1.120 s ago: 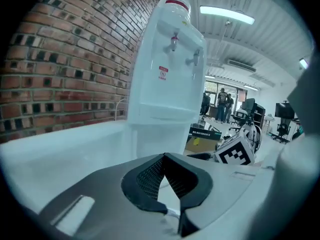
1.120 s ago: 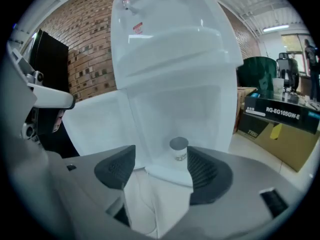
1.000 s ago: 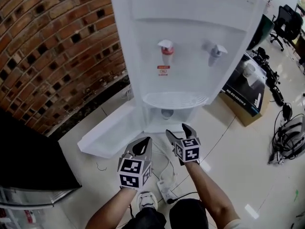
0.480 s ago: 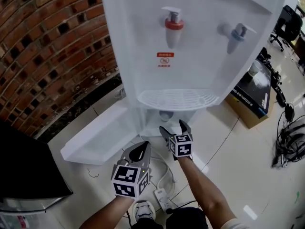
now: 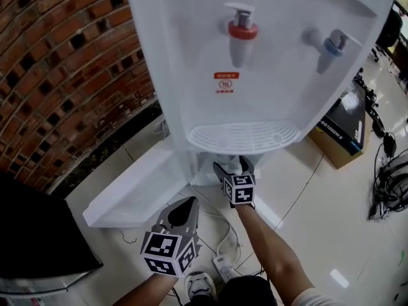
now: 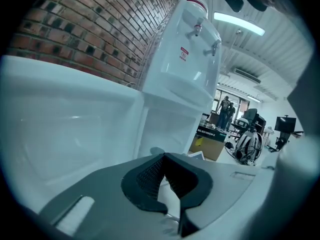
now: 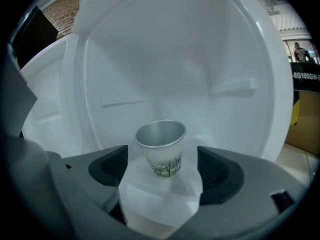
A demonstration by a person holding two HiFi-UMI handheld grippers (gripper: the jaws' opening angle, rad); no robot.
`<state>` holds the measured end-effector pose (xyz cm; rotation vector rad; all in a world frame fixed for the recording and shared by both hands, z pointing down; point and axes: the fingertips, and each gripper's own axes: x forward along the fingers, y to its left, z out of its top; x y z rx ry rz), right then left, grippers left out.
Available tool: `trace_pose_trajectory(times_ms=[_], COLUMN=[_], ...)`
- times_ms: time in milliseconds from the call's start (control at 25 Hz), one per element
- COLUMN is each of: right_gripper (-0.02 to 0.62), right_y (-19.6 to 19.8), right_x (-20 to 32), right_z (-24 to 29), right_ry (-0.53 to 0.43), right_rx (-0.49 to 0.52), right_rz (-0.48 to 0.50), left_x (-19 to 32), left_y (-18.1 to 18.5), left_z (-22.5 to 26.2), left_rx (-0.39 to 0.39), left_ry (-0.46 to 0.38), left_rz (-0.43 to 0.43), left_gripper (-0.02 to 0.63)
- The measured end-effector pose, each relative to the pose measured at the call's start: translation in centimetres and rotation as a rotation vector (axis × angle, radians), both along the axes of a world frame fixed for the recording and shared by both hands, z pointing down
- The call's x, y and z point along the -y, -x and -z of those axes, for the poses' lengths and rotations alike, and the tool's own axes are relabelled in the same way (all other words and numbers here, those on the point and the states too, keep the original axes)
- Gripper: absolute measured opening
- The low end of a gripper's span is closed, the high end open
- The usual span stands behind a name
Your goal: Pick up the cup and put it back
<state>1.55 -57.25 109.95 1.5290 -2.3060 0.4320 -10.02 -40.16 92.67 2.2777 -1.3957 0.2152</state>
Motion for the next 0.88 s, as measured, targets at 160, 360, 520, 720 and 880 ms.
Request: trace_pose_trajectory(times_ms=[160,360,520,720,880], right_gripper=[0.422,0.375,0.314,0.313,0.313], right_y=[0.8,1.7,1.6,1.3,0.5], right_x=[1.0,1.6,1.5,1.0,-0.5], right_z=[0.1,0.5,-0.2,1.9,3.9], right_ry=[-0.006,-0.031,-0.013,-0.074,-0.09], right_rx=[-0.003,-0.005,-0.008,-0.038,-0.037], right_rz=[0.033,0.048,0.016,0.033,0.039], left_x=[0.4,-0.4,-1.1,-1.4,-1.3], left_y=[0.4,0.4,0.6,1.1,1.4], left_z=[-0.4,-1.1,-1.6,-2.0,-1.7], left_rx=[0.001,0.003,0.002,0.002,-0.003], left_ry=[0.01,0.02,0.039,0.046,0.062], left_rz=[0.01,0.007,0.01,0.021,0.035], left_gripper=[-0.006,-0.006,-0.006,-0.006,-0.006])
